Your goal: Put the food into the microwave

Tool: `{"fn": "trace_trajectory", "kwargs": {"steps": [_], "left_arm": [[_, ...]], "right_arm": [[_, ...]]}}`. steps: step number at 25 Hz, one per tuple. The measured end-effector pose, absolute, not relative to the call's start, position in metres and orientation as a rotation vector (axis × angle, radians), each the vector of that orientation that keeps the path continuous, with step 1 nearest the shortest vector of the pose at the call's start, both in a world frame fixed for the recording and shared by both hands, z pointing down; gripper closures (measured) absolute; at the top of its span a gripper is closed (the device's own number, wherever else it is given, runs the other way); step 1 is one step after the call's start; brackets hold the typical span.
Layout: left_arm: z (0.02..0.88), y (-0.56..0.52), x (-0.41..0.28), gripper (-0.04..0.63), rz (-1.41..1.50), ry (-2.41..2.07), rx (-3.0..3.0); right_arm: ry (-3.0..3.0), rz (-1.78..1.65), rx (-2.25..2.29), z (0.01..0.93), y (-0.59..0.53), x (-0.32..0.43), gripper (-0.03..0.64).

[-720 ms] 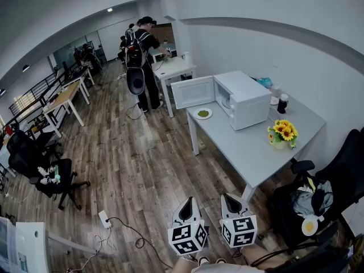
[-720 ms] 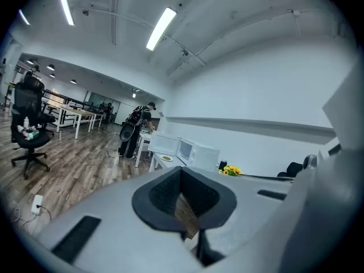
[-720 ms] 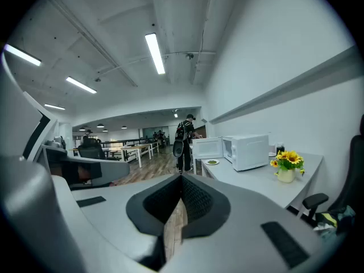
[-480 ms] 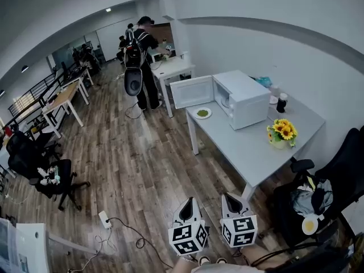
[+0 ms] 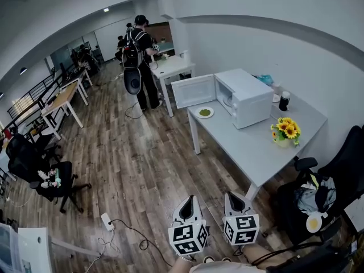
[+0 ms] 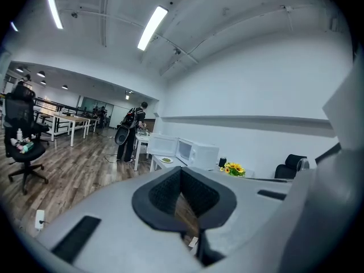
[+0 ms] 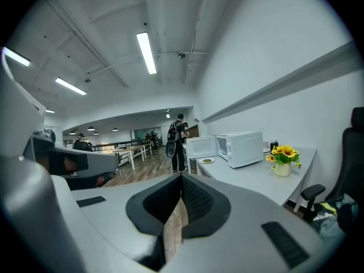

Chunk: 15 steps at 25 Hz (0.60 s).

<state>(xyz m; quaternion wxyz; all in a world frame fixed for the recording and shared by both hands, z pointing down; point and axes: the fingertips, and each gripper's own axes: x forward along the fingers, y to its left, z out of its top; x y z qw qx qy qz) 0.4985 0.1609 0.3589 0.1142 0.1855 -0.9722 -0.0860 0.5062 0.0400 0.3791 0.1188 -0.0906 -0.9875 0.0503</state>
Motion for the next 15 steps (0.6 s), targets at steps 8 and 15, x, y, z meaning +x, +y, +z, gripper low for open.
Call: {"fn": "trace_trajectory", "kwargs": {"steps": [8, 15], "left_arm": [[0.368, 0.186, 0.473, 0.598, -0.270, -2.838, 0.514], [0.373, 0.198, 0.452, 0.598, -0.295, -2.828, 0.488]], "right_arm": [[-2.872, 0.120, -0.248, 0.387, 0.054, 0.482, 0.600], [-2.832, 0.127, -0.235, 0.399, 0.056, 0.465, 0.601]]}}
